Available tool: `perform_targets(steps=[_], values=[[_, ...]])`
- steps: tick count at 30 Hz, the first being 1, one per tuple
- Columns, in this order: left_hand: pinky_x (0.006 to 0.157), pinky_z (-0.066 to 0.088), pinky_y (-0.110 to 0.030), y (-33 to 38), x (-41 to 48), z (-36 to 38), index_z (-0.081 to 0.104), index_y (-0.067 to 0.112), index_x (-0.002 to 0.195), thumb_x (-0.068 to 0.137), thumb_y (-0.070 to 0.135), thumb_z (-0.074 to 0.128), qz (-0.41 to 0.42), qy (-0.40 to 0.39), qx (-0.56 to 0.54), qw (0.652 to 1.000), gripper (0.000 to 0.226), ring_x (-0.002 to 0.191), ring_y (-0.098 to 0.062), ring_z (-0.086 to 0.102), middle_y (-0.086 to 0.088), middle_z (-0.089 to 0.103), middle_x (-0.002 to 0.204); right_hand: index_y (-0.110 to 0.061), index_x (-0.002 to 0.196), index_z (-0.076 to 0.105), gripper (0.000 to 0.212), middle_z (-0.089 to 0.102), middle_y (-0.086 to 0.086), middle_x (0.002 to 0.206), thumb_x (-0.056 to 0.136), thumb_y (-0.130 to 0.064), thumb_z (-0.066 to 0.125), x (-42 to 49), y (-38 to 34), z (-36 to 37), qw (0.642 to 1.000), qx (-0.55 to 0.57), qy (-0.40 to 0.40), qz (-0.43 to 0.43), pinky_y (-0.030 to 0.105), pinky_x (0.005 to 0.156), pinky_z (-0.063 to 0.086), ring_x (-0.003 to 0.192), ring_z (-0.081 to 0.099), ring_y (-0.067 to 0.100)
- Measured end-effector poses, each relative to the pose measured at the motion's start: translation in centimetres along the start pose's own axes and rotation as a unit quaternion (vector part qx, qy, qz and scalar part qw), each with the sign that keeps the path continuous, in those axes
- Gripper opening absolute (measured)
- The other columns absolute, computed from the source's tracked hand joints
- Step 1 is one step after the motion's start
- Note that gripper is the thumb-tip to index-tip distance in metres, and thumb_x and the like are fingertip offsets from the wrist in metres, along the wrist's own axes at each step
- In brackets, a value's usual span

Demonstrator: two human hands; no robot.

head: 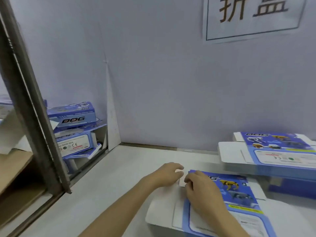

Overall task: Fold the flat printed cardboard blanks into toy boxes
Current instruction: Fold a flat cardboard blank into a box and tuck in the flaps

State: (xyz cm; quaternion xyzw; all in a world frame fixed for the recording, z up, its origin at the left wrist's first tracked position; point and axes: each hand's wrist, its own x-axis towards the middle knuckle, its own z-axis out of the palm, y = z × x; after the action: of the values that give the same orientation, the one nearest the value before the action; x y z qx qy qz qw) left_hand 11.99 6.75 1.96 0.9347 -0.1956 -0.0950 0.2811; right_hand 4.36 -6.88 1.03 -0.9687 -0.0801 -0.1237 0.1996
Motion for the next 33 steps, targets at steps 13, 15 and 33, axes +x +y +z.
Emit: perform_targets(steps=[13, 15, 33], values=[[0.099, 0.039, -0.026, 2.8, 2.6, 2.9, 0.051, 0.021, 0.127, 0.075, 0.052, 0.075, 0.009, -0.002, 0.052, 0.999, 0.065, 0.124, -0.014, 0.042, 0.0, 0.042, 0.138, -0.025, 0.115, 0.064, 0.027, 0.061, -0.009, 0.116, 0.1, -0.022, 0.042, -4.1, 5.0, -1.9, 0.999, 0.047, 0.013, -0.022, 0.01, 0.077, 0.038, 0.096, 0.053, 0.004], [0.096, 0.04, -0.026, 2.9, 2.1, 1.1, 0.054, 0.023, 0.108, 0.071, 0.05, 0.079, 0.01, 0.004, 0.075, 0.997, 0.053, 0.119, -0.012, 0.041, 0.002, 0.044, 0.13, -0.024, 0.113, 0.067, 0.025, 0.064, -0.01, 0.112, 0.098, -0.02, 0.047, -4.5, 4.9, -2.3, 0.995, 0.082, 0.02, -0.046, 0.006, 0.078, 0.036, 0.094, 0.053, 0.001], [0.063, 0.058, -0.029, 6.8, -5.4, -4.8, 0.064, 0.023, 0.118, 0.081, 0.013, 0.071, 0.203, 0.129, -0.575, 0.782, 0.039, 0.088, -0.019, 0.072, -0.003, 0.073, 0.108, -0.038, 0.121, 0.049, 0.039, 0.066, -0.01, 0.115, 0.093, -0.014, 0.06, -3.7, 4.1, -13.8, 0.788, 0.539, 0.291, 0.065, 0.023, 0.062, 0.058, 0.097, 0.068, 0.009]])
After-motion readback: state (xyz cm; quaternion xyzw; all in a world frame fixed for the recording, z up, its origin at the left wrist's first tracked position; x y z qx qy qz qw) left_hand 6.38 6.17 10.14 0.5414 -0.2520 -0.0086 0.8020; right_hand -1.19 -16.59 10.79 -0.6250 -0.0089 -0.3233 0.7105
